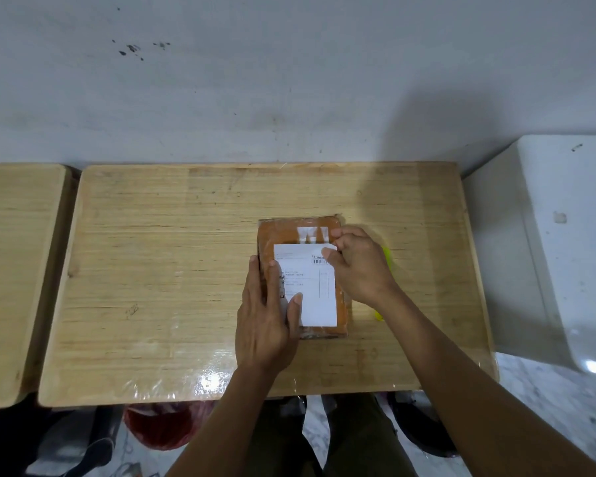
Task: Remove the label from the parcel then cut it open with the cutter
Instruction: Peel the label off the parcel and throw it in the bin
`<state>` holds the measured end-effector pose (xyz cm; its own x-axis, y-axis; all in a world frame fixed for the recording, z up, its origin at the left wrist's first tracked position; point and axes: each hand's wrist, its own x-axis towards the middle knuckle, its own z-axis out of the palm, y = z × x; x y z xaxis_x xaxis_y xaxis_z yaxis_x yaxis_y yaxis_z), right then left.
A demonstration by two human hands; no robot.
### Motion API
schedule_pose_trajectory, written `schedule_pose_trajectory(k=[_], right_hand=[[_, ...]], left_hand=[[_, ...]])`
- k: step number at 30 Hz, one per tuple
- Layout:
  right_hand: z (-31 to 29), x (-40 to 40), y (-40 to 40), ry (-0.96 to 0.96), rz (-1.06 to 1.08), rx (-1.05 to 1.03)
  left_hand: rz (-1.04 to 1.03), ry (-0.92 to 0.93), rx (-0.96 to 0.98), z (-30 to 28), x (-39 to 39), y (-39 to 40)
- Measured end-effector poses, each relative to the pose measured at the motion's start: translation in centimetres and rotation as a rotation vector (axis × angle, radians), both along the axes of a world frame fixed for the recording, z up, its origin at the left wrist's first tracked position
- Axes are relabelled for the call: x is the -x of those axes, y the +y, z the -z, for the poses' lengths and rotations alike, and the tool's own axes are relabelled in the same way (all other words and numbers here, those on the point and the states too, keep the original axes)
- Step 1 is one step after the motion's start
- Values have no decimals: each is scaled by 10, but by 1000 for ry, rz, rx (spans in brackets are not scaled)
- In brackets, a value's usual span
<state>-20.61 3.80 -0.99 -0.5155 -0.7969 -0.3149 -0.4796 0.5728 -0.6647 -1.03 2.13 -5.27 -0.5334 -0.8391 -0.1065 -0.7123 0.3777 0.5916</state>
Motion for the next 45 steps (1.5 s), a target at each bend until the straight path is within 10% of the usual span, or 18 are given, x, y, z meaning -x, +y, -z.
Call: schedule_pose_trajectory(k=[37,45], right_hand=[[-9,28,16,-849,-89,-67],[-12,10,3,-79,-1,124]], left_hand=[[1,138,-85,11,0,3],[19,92,-39,10,-2,4]])
